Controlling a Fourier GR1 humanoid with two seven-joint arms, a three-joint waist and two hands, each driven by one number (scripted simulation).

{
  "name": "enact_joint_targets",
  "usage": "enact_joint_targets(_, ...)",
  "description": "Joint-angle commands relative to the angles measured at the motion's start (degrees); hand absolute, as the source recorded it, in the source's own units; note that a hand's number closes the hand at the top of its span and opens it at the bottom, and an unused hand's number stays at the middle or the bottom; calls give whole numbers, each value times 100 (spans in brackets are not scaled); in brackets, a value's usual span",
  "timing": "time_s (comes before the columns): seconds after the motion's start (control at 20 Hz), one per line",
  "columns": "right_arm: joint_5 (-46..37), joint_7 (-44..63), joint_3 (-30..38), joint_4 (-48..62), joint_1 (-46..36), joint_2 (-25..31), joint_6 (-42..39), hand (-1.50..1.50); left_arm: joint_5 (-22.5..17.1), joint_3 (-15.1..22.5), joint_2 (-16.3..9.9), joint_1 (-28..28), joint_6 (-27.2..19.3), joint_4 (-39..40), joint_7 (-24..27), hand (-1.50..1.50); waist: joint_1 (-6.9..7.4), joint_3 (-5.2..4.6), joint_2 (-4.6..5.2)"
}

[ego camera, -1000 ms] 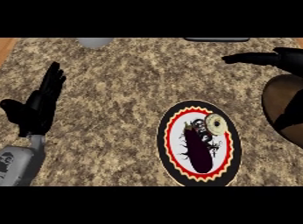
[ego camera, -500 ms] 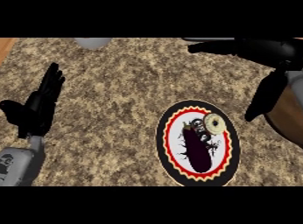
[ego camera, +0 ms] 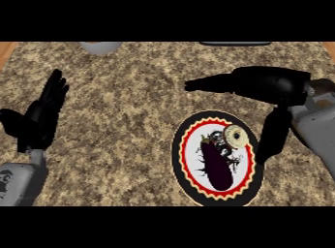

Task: Pick the eggplant from the plate and place it in the pan

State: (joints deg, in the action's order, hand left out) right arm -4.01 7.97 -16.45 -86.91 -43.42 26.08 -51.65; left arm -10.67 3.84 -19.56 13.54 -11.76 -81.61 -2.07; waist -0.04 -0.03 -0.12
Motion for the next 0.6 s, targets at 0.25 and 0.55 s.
enact_joint_targets(0.25,-274,1307,-105,-940,671,-516,-145,-150,164,-240,67,-29,126,-161,-56,0,-15,1,-3)
enact_joint_targets(0.55,-1441,571,-301,-45,547,-596,-26,-150,356,-84,378,-203,71,-400,-112,0,45,3,11)
